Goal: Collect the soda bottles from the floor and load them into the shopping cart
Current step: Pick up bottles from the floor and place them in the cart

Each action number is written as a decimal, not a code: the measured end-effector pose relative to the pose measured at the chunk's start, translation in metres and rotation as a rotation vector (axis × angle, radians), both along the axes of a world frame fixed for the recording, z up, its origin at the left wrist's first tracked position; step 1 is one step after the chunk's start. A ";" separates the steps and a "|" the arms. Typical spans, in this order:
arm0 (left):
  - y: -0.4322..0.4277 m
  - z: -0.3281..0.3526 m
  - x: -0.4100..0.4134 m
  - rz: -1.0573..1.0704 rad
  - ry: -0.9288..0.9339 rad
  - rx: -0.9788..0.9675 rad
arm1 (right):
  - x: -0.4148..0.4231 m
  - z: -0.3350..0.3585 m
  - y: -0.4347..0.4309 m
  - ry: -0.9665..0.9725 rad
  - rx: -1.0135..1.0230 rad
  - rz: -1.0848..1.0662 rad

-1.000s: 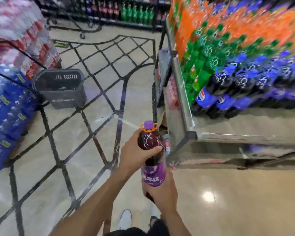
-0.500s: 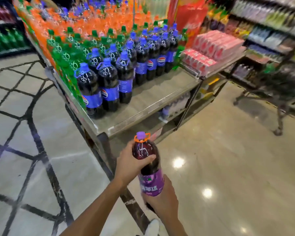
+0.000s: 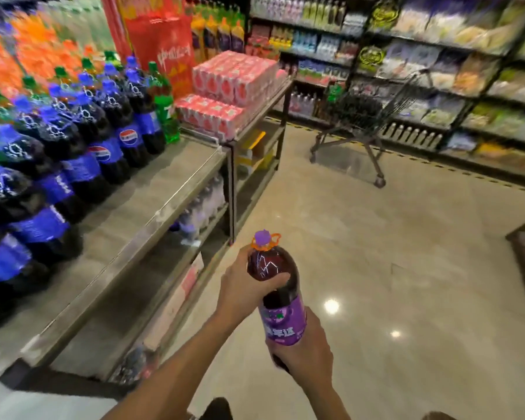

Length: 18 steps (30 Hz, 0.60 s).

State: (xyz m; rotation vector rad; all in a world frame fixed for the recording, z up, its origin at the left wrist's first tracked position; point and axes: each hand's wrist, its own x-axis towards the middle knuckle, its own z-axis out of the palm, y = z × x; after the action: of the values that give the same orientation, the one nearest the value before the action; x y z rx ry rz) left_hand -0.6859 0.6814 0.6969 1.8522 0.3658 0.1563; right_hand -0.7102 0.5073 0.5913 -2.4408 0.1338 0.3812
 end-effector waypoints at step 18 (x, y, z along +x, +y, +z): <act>-0.019 -0.001 0.300 -0.349 0.007 -0.004 | 0.230 0.034 0.003 -0.071 -0.006 -0.314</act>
State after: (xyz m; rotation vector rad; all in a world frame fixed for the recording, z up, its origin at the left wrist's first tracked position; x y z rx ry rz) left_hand -0.3858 0.6623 0.6955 1.8823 0.0436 -0.0897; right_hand -0.4800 0.5105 0.6257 -2.3839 0.4805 0.1541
